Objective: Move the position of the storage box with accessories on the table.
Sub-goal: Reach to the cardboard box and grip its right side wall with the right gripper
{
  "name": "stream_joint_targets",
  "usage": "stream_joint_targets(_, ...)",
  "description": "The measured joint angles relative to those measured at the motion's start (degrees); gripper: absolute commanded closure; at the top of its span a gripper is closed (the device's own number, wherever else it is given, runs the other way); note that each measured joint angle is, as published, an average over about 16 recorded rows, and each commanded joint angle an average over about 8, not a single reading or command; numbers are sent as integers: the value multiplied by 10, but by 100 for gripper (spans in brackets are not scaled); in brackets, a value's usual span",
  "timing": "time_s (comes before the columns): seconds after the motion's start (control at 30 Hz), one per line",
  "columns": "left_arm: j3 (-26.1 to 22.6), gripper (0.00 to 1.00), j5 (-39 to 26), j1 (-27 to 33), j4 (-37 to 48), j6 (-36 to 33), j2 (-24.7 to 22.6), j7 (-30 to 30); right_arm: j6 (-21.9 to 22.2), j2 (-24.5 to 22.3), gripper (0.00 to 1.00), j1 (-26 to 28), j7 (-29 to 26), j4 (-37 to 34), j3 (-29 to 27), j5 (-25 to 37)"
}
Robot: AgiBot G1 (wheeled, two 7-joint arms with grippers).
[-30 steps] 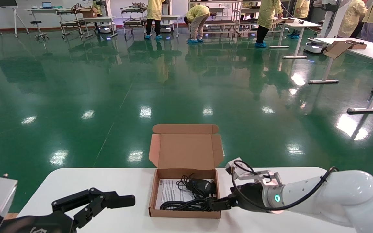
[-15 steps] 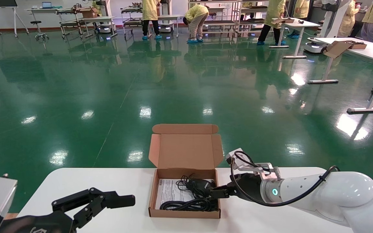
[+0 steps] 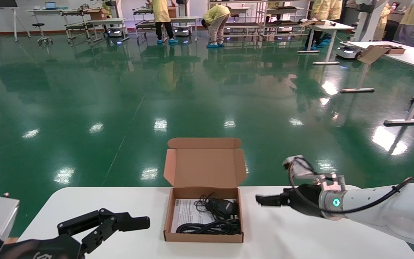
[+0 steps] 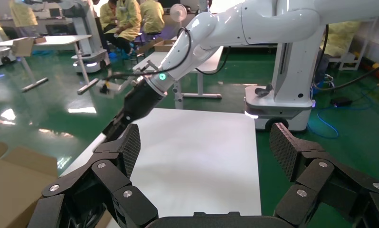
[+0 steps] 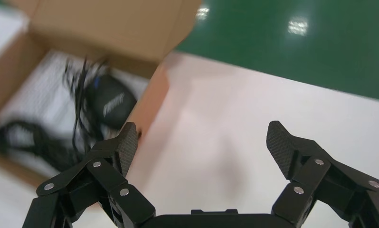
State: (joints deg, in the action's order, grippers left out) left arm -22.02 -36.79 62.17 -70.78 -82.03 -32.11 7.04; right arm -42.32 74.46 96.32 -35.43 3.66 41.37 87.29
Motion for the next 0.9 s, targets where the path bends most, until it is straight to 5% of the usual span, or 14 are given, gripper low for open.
stream_joint_targets(0.33,0,0,0,0,0,0,0,0,38,30,0,-6,-121,-20,-3,-5)
stream_joint_targets(0.9,0,0,0,0,0,0,0,0,86,37,1,-76,-296,117,87,47)
